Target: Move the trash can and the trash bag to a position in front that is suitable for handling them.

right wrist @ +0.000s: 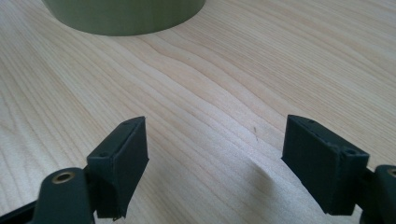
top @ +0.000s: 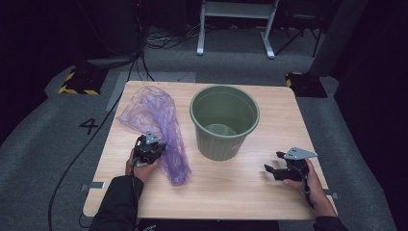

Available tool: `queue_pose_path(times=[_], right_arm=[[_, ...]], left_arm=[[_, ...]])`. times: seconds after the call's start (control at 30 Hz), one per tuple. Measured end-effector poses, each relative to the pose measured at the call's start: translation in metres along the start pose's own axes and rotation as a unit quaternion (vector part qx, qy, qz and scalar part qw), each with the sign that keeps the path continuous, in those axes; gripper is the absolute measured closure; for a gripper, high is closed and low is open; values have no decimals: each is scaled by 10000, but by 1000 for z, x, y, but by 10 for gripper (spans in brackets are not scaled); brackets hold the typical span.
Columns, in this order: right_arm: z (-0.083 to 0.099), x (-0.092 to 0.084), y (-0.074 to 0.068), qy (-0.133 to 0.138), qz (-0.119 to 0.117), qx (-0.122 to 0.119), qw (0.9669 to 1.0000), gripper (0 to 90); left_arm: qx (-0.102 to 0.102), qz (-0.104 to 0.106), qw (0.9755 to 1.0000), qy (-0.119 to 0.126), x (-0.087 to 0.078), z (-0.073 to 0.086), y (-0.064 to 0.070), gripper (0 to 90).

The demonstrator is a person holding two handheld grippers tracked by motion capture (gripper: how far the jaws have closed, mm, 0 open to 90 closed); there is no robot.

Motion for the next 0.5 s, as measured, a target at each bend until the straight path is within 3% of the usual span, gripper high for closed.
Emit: queue_pose_path(times=[0.23, 0.4, 0.5], right_arm=[[1, 8, -4, -73, -109, 8, 9999, 212], [1, 11, -4, -162, -142, -3, 9998, 207], [1, 12, -3, -200, -217, 85, 9995, 216]], left_arm=[[-132, 70, 9999, 1, -1, 1, -2, 894], [-106, 107, 9999, -15, -2, 1, -2, 894], [21, 103, 9999, 23, -3, 2, 1, 894]])
Point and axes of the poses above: each handheld gripper's, and its own axes: x roughly forward along the jaws, z roughly out of its underside, y roughly to its right, the point moved 6 cm from there along x, roughly forward along the jaws, and after that the axes turned 11 degrees about -x, right-handed, at the moved point
